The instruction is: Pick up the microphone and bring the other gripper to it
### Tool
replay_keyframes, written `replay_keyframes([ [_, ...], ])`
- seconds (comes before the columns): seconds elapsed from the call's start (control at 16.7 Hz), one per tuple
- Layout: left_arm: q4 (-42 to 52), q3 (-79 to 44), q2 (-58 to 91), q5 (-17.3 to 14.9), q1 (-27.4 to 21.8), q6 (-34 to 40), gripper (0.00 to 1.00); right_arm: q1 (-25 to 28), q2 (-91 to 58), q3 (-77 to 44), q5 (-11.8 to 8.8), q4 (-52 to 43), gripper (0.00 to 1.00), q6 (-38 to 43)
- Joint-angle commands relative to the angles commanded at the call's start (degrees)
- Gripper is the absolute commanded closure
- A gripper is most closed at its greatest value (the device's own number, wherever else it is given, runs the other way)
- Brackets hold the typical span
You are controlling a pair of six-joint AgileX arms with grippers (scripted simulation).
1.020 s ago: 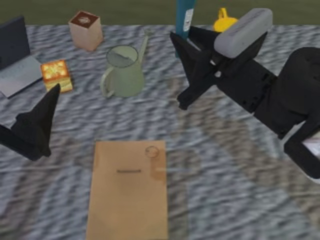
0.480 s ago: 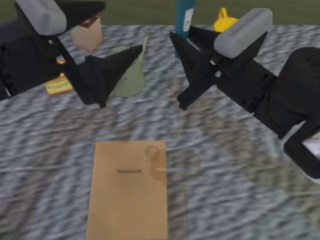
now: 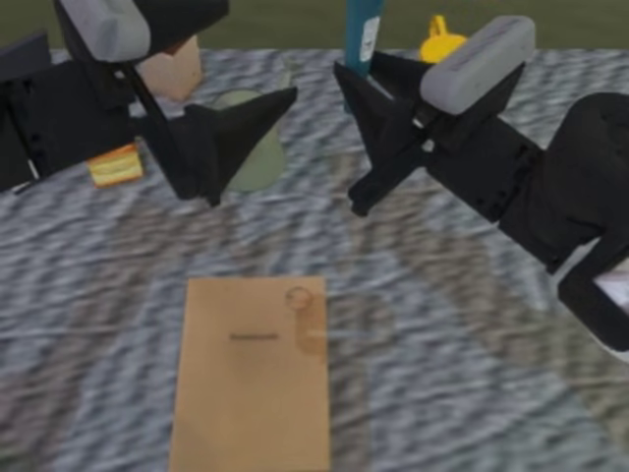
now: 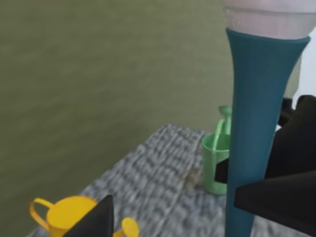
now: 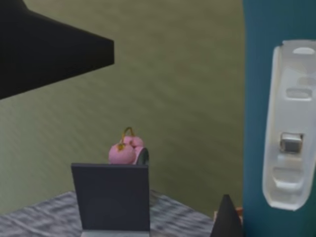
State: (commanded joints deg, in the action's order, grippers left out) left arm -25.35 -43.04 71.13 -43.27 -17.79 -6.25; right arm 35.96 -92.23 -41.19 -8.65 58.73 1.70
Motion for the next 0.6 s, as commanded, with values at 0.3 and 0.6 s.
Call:
replay_keyframes([
  [0.3, -2.1, -6.4, 8.1, 4.6, -5.1, 0.2, 0.00, 0.0, 0.0, 0.0, 0.0, 0.0, 1.00, 0.0],
  [0.6, -4.4, -14.0, 17.8, 10.8, -11.4, 0.5, 0.00, 0.0, 0.0, 0.0, 0.0, 0.0, 1.00, 0.0],
])
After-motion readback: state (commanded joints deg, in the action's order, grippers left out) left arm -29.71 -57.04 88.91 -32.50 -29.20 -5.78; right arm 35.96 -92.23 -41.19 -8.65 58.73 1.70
